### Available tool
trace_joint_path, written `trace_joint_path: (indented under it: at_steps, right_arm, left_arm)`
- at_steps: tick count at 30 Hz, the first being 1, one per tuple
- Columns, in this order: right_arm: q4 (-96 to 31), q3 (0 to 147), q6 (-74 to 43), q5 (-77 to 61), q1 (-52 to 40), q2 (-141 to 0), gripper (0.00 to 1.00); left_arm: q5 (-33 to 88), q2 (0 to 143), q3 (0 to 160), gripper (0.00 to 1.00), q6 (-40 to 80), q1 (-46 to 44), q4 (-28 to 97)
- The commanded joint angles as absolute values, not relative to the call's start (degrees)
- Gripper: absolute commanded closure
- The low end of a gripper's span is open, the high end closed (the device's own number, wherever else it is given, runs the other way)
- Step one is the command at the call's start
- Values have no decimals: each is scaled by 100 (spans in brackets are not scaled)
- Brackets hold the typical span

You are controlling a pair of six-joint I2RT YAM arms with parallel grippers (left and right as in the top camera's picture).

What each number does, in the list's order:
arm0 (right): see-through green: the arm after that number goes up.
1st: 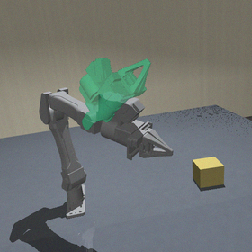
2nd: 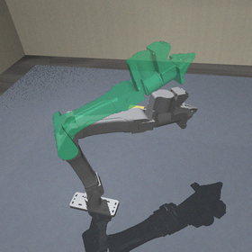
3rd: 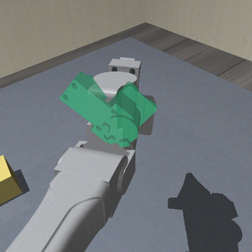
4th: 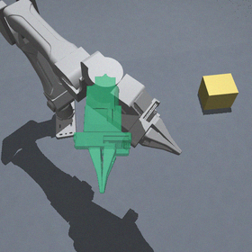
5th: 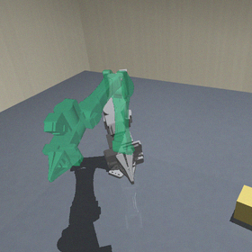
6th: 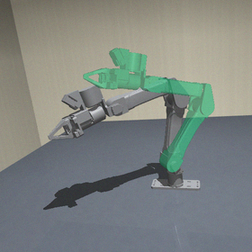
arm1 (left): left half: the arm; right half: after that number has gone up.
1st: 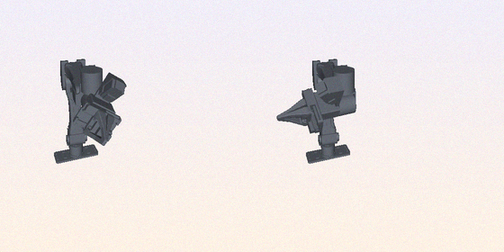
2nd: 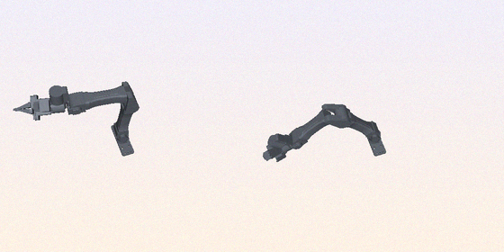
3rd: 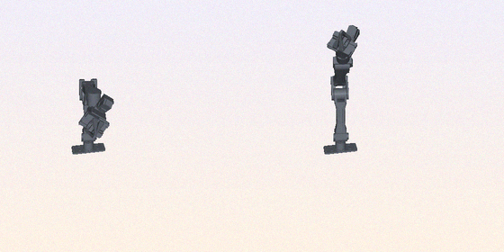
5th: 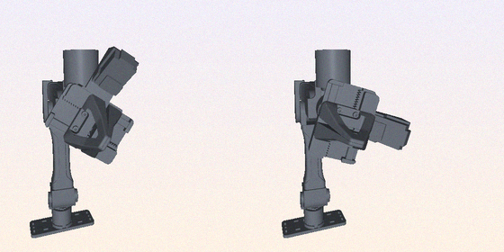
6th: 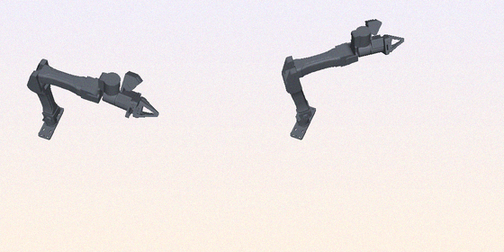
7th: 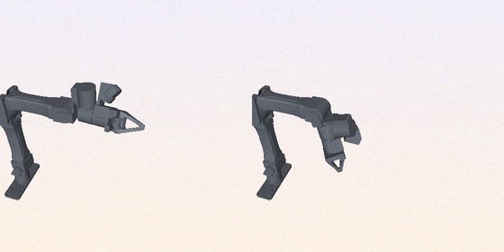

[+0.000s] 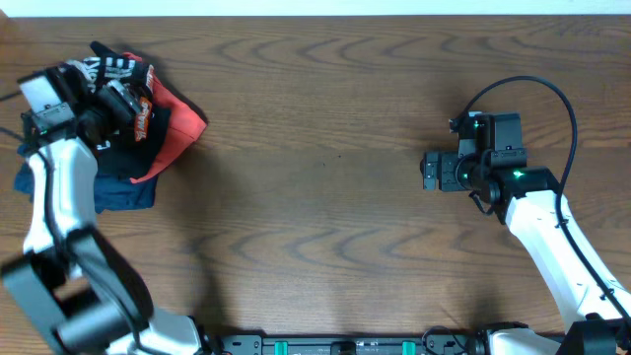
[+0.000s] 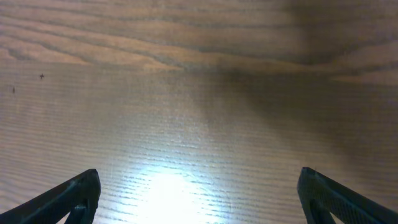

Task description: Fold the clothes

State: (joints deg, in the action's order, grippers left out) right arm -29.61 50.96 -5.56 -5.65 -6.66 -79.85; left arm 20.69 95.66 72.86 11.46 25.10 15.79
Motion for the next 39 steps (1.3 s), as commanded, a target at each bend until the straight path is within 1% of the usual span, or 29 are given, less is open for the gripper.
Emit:
trace_joint_path:
  at_steps: [1,5,7,9,13,17,19,21,23,28,31,34,39]
  right_arm:
    - [-2842,5170,-552,-648,-639,-7918,1]
    - [-2346,5170,-552,-648,-639,-7918,1]
    - [-2018,5170,-633,-648,-639,-7918,1]
    - [-1623,5170,-880,-646,-637,-7918,1]
    - [-1306,5194,-939,-644,-552,-7690,1]
    - [-1610,5194,-939,-620,-325,-7098,1]
    - [-1883,5194,-939,-576,-198,-6742,1]
    - [-2217,5194,-985,-552,-93,-6320,1]
    - [-2580,5192,-1203,-244,-71,-5931,1]
    - [-3352,5113,-1306,515,-196,-4982,1]
    - [-3468,4923,-1308,1149,-462,-4257,1]
    - [-3358,4661,-1328,1680,-642,-3645,1]
    - [-3483,4567,-1326,1695,-639,-3273,1]
  left_arm:
    - [2226,8676,7308,16,617,2244,1496]
    - [2220,8267,7308,8,290,1710,1706]
    - [2158,8189,7308,6,237,1389,2086]
    - [2102,8184,7308,1,211,1109,2604]
    - [1522,8136,7308,2,224,819,3933]
    - [1415,7767,7306,2,298,816,5175]
    - [1225,7470,7279,1,294,814,5494]
    - [1149,7043,7194,1,285,814,5566]
    - [1149,6519,7089,1,285,808,5511]
    - [1083,4974,6510,1,283,681,5019]
    - [1017,4027,5983,2,276,666,4578]
    - [829,3448,5660,2,281,666,4239]
    - [829,3059,5583,2,281,666,4313]
